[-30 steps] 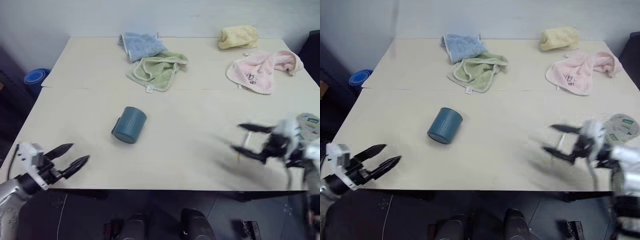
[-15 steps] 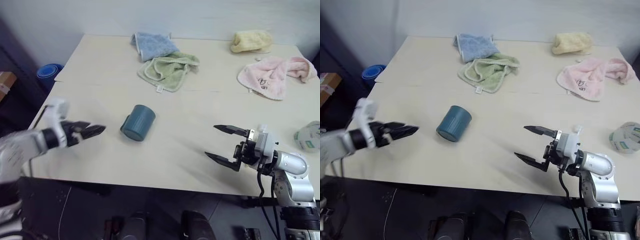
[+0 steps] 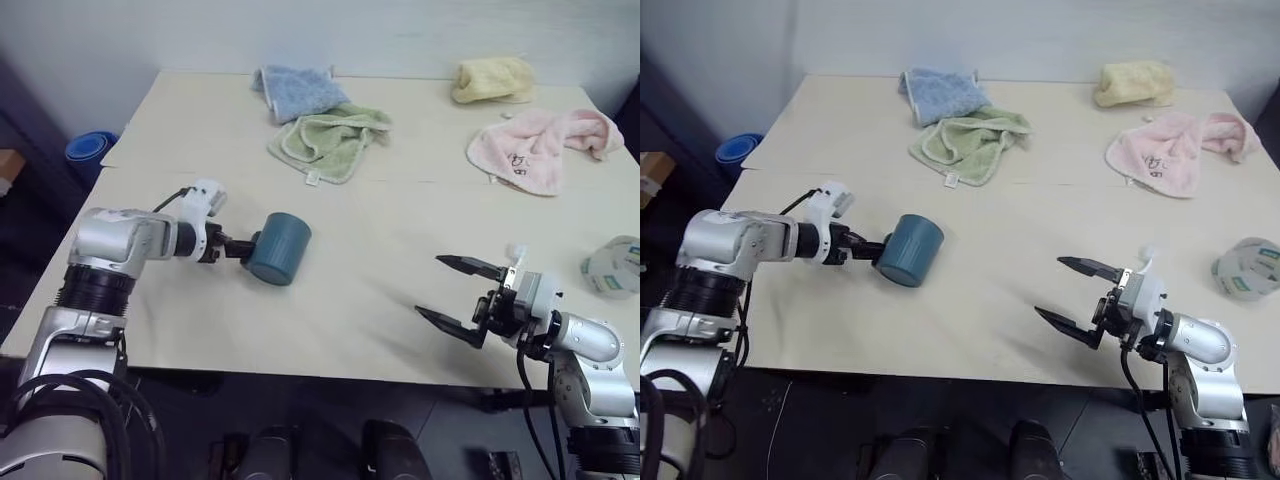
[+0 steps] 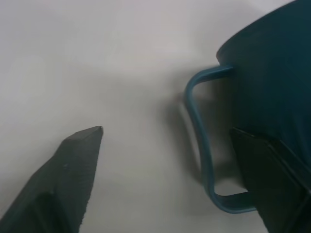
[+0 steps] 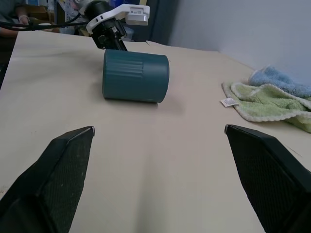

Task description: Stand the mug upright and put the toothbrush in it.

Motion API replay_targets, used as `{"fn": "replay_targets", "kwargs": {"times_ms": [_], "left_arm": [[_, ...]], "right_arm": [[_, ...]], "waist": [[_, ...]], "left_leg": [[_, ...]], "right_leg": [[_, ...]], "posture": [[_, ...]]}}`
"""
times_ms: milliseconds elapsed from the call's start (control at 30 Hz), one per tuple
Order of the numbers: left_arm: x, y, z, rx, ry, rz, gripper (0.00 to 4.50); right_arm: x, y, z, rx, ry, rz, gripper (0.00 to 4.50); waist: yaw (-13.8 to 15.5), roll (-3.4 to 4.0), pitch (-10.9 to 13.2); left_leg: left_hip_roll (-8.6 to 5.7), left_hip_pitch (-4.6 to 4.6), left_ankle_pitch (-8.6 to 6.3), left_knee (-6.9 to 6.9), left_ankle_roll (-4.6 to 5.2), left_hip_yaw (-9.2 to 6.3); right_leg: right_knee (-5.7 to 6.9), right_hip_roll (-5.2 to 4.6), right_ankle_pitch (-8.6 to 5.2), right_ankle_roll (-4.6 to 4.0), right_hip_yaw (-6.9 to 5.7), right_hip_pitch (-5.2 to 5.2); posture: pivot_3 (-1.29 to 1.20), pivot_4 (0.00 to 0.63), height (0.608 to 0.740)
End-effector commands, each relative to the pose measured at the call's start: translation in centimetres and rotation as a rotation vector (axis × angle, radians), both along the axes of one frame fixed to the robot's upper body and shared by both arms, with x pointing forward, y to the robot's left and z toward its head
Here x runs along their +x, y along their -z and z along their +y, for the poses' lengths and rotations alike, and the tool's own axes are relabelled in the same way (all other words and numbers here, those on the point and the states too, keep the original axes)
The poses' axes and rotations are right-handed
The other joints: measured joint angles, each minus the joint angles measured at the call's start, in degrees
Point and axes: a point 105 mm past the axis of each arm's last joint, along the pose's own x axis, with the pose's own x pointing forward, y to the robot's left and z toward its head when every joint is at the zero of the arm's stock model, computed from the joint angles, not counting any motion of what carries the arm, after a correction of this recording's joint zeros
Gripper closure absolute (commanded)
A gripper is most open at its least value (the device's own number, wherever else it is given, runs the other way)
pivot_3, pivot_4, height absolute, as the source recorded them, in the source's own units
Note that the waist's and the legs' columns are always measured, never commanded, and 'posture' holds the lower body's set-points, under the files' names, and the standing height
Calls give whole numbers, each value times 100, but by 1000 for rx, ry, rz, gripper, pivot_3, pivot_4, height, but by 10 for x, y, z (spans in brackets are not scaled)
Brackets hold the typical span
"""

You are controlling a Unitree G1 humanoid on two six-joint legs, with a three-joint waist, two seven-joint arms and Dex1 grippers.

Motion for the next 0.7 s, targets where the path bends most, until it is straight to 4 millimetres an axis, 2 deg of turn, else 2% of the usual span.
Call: {"fn": "replay_targets", "kwargs": {"times_ms": [33, 233, 333, 400, 467, 567, 600, 700], "left_arm": [[-4, 25, -10, 17, 47, 95, 1184], [-9, 46, -17, 30, 73, 158, 3091], [-11, 50, -22, 20, 83, 166, 3976], [-5, 42, -25, -18, 73, 91, 4475], [-2, 33, -28, -71, 74, 40, 4475], [-1, -3, -42, -297, 128, -142, 4475], [0, -18, -47, -361, 162, -260, 4475], [-1, -44, -59, -446, 206, -527, 4475]], "right_arm": [[-5, -11, -4, 8, 15, -50, 0], [-5, -13, -7, 13, 34, -52, 0], [-4, -14, -8, 17, 48, -51, 0], [-5, -13, -11, 17, 69, -46, 0], [-7, -12, -14, 17, 87, -45, 0], [-14, -11, -22, 11, 128, -38, 0], [-16, -10, -25, 8, 142, -35, 0], [-20, -9, -31, 4, 179, -30, 0]], "waist": [[48, 0, 0], [103, 5, -4], [105, 8, -7], [106, 11, -9], [119, 12, -12], [123, 12, -12], [121, 9, -10], [113, -12, 3]], "left_leg": [[-1, 0, 0, 1, 0, 1], [-1, 0, 0, 4, 1, 2], [-2, 1, 0, 5, 1, 1], [-1, 1, 0, 5, 1, 1], [-2, 2, 0, 5, 1, -2], [-4, -6, 0, 11, 2, -5], [-3, -8, 0, 14, 2, -8], [1, -20, 0, 20, 2, -10]], "right_leg": [[-1, 0, 0, 0, 0, 1], [0, -1, 0, 0, 1, 3], [1, -2, 0, 0, 0, 3], [1, -2, 0, 0, 0, 4], [4, -4, 0, 0, -1, 5], [4, -7, 0, 0, -3, 4], [3, -7, 0, 0, -5, 3], [-2, -5, 0, 1, -10, -4]], "posture": [[0, 150, 740], [0, 150, 740], [0, 150, 740], [0, 150, 740], [0, 150, 740], [0, 150, 740], [0, 150, 740], [0, 150, 740]]}}
